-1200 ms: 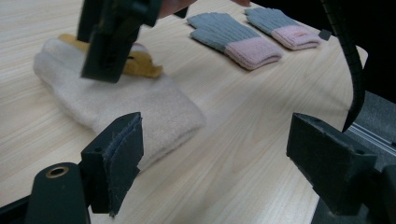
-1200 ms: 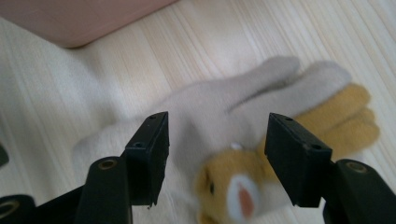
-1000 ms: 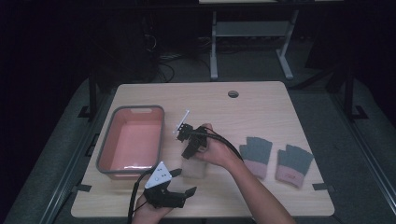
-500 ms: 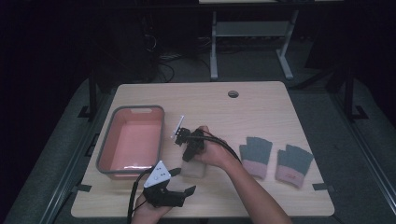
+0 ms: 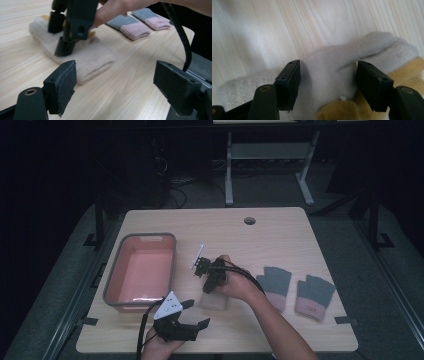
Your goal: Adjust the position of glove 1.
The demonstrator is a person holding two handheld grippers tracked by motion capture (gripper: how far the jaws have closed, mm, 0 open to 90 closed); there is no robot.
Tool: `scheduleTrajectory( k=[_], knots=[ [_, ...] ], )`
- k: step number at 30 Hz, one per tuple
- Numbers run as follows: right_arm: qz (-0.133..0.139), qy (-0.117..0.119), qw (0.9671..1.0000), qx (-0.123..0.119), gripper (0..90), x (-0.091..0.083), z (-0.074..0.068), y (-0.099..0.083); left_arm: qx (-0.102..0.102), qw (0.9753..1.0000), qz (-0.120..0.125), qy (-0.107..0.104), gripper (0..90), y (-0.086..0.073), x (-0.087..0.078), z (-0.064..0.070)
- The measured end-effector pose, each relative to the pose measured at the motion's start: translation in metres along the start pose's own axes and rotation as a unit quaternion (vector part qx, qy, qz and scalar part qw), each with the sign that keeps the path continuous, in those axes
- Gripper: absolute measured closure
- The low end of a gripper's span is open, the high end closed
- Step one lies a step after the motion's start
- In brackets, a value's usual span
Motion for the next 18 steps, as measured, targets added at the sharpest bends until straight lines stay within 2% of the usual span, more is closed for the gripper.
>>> scheduleTrajectory(
  k=[8, 12, 15, 16, 18],
  knots=[
    [0.001, -0.004, 0.9999, 0.013, 36.0, -0.010, 0.011, -0.024, 0.004, 1.0000, -0.002, -0.001, 18.7, 0.001, 0.005, 0.004],
    [-0.004, -0.010, 0.9997, 0.021, 35.7, -0.015, 0.016, -0.036, 0.003, 0.9999, -0.009, -0.010, 18.7, 0.002, 0.008, 0.007],
    [0.003, -0.008, 0.9996, 0.028, 34.8, -0.016, 0.018, -0.039, 0.005, 0.9999, -0.011, -0.012, 18.7, 0.003, 0.010, 0.008],
    [0.015, -0.004, 0.9991, 0.040, 34.0, -0.021, 0.018, -0.039, 0.005, 0.9998, -0.014, -0.014, 18.7, 0.006, 0.013, 0.010],
    [0.021, 0.000, 0.9986, 0.048, 32.9, -0.025, 0.019, -0.040, 0.008, 0.9997, -0.018, -0.014, 18.8, 0.008, 0.016, 0.011]
  ],
)
Point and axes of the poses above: each handheld gripper's, and its own axes: x roughly forward along the jaws, y roughly out of its top, z roughly to its right, the point moved 6 cm from there along x, roughly forward along the jaws, and after that the axes turned 8 degrees about z, right-handed, at the moved point
